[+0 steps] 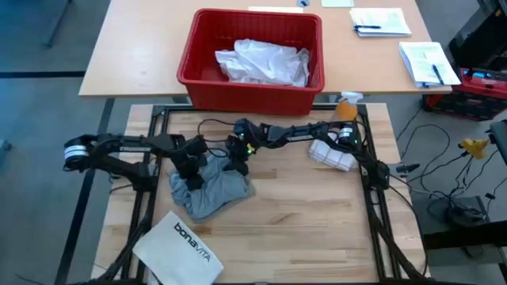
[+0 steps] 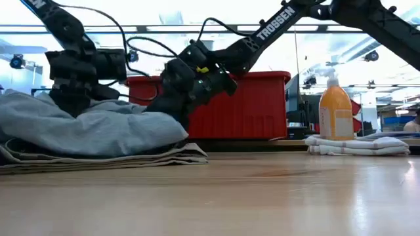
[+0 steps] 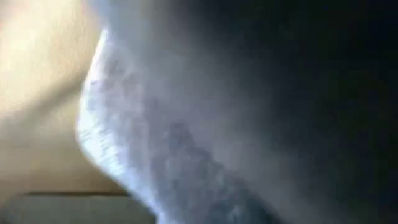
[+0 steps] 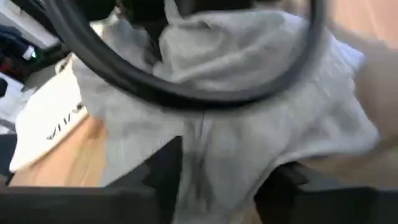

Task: Fold laundry
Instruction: Stack the folded gray shirt on top of the folded gray shorts

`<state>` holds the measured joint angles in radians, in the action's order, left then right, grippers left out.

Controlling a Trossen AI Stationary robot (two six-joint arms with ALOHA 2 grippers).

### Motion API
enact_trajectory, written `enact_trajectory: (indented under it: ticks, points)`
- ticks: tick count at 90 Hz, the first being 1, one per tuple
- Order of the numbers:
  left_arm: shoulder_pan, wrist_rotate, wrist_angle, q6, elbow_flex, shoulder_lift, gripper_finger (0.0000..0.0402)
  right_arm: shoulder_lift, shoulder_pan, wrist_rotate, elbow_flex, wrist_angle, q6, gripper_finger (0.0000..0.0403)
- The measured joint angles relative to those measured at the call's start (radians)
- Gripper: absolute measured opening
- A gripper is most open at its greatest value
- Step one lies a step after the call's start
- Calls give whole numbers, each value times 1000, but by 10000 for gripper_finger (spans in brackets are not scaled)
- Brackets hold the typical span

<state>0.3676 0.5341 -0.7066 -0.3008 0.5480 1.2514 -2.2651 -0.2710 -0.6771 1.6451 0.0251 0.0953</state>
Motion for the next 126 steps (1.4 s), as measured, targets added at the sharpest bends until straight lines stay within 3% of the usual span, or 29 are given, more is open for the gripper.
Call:
enact_trajectory:
  ticks: [10, 23, 50, 76, 94, 103, 113, 126]
  points:
    - [0, 8, -1, -8, 0, -6, 136, 12, -9, -59, -1, 54, -11, 220]
    - [0, 2, -8, -21, 36, -54, 164, 88, -10, 25, 0, 110, -122, 245]
    - [1, -204, -159, 39, 163, -109, 189, 178, -13, 98, 1, 85, -254, 185]
    - [-3, -215, -360, -83, 271, -112, 171, 153, 24, 44, -24, 95, -354, 108]
    - [-64, -527, -581, -147, 479, -127, 120, 144, 81, 49, -26, 61, -456, 31]
    - [-127, -575, -546, -190, 561, -149, 91, 127, 98, 55, -27, 46, -445, 5]
    - [-291, -690, -400, -299, 560, -189, 66, 126, 96, 69, -29, 47, -370, 2]
    - [-577, -980, -257, -548, 455, -244, 39, 134, 89, 76, -29, 37, -374, 0]
